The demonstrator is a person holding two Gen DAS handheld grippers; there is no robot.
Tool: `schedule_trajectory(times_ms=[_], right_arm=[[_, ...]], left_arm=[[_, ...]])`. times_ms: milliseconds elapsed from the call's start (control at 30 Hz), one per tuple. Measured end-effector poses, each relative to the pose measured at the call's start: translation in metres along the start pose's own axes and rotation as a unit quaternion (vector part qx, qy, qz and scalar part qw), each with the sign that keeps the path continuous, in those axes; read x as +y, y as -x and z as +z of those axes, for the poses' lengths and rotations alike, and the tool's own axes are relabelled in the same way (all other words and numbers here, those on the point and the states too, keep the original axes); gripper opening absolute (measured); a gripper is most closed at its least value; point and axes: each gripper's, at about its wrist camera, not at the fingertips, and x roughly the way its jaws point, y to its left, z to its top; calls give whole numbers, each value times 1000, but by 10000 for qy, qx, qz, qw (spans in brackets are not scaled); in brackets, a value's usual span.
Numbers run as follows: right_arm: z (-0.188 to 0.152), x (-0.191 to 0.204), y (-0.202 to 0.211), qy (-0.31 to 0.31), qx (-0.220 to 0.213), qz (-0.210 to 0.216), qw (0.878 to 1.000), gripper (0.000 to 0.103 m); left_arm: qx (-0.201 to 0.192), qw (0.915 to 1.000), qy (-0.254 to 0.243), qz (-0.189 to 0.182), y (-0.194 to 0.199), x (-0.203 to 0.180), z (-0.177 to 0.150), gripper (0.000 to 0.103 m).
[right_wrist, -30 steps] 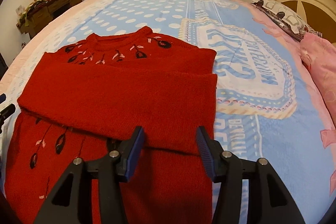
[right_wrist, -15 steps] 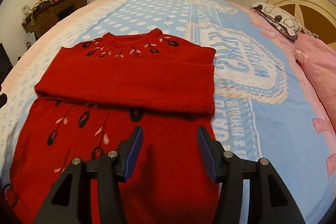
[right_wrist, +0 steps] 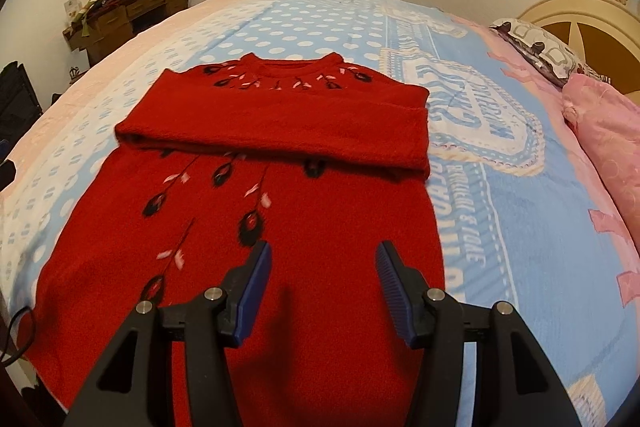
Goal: Fold small clothes
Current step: 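Move both open grippers back toward the sweater hem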
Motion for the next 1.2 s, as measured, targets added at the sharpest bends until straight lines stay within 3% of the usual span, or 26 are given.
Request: schedule_trajectory(times_ms=[600,1200], right_arm=[[-41,28,32,230,30,86,9997,56],[-79,43,59,309,22,289,9991,57]], left_arm=[[-14,10000,-57,-27,43,1,-34,103],[343,9983,-295,-375,58,-24,-70,103]])
